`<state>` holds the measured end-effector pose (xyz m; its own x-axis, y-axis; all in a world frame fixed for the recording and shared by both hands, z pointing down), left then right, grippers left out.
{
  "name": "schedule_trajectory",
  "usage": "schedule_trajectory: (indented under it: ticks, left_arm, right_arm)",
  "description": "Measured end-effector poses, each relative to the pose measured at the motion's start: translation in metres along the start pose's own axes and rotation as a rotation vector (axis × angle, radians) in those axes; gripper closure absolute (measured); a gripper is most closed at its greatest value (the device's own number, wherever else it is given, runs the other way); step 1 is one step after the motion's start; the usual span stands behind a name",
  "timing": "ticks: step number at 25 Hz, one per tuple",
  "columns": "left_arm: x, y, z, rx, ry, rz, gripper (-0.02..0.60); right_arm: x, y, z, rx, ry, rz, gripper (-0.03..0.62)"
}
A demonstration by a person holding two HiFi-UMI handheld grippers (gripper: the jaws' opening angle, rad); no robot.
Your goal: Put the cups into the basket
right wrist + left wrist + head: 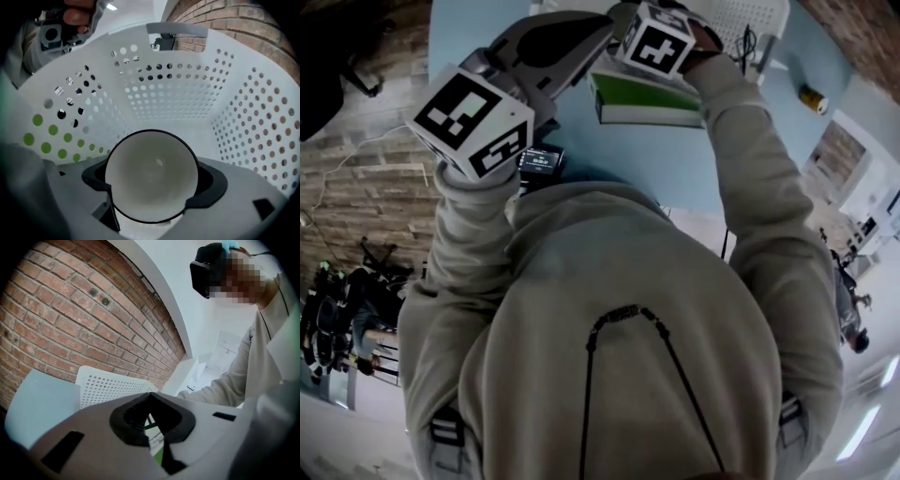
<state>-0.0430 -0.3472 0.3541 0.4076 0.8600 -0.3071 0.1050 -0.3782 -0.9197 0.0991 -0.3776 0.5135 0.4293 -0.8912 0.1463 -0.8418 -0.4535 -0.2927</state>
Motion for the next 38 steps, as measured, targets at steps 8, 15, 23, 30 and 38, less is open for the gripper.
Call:
schedule_trajectory:
  ticks: [8,15,23,30,38]
  left_arm:
    - [0.003,-0.003,0.0,-0.011,0.0,0.0,0.584]
    - [0.003,0.0,0.005,0.007,0.003,0.01,0.584]
    - [0.008,0.006,0.008,0.024,-0.006,0.01,0.584]
    - [0.021,0.014,0.02,0.027,0.003,-0.021,0.584]
    - [0.049,0.021,0.042,0.044,-0.006,-0.067,0.584]
  right_arm:
    - [0.002,-0.007,-0.028,-0.067,-0.001,0.056,0.174]
    - [0.002,-0.008,-0.029,-0.061,-0.029,0.082,0.172]
    - [0.006,-0.018,-0.026,-0.064,-0.039,0.04,0.157]
    - [0.005,-0.019,0.002,-0.07,-0.092,0.058,0.157]
    - [-0.003,-0.015,0.067,0.111,-0.233,-0.035,0.157]
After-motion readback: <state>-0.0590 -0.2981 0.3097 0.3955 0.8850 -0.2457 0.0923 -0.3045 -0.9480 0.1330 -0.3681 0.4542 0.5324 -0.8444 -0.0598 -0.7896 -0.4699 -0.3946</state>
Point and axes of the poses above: the fingertips, and each gripper's own axes: z backward along the fingers, x to its right, y out of its top, the point moved 10 cm from there along z, backward along the fingers, and after that the axes turned 14 degrees about -z, right-handed, at the moved point
